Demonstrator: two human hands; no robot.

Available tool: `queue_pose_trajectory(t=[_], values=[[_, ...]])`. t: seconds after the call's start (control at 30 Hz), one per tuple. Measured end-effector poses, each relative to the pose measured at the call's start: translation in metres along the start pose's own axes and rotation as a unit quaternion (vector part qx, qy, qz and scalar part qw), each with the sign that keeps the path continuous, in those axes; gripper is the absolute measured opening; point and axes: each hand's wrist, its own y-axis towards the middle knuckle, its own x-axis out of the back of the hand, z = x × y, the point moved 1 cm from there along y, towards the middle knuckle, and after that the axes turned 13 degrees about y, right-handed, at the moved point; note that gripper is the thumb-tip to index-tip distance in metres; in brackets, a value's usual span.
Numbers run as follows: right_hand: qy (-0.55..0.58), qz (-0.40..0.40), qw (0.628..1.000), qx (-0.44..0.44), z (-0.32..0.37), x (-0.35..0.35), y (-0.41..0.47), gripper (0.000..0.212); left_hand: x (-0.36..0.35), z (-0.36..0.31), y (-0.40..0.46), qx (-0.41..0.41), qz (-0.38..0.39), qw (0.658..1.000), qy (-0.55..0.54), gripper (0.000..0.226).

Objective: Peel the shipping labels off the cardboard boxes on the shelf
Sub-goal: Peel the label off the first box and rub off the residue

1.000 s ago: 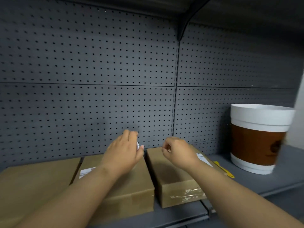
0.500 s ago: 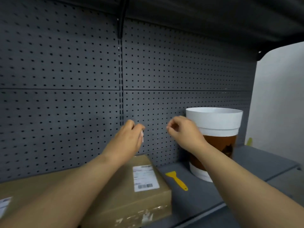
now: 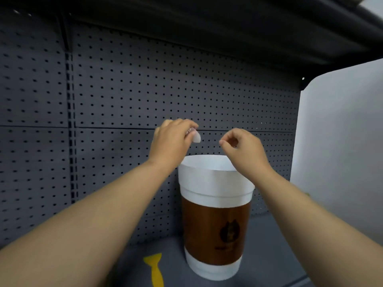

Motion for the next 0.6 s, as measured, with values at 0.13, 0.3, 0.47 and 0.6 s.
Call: queue_pose_trajectory(t=[0.13, 0.3, 0.47, 0.6], values=[[0.001, -0.011, 1.0, -0.001, -0.021, 0.011, 0.01, 0.01, -0.025, -0.02, 0.017, 0.043, 0.023, 0.998, -0.047, 0.024], [0.003, -0.011, 1.0, -0.006, -0.04, 0.017, 0.015, 0.009, -0.047, -0.03, 0.027, 0.027, 0.085, 0.994, -0.056, 0.016], [-0.008, -0.002, 1.0, -0.013, -0.052, 0.022, 0.019, 0.01, -0.061, -0.033, 0.033, 0.001, 0.181, 0.983, 0.008, 0.022], [-0.011, -0.002, 1.0, -0.02, -0.061, 0.029, 0.019, 0.01, -0.07, -0.034, 0.031, 0.005, 0.248, 0.969, 0.012, 0.026]])
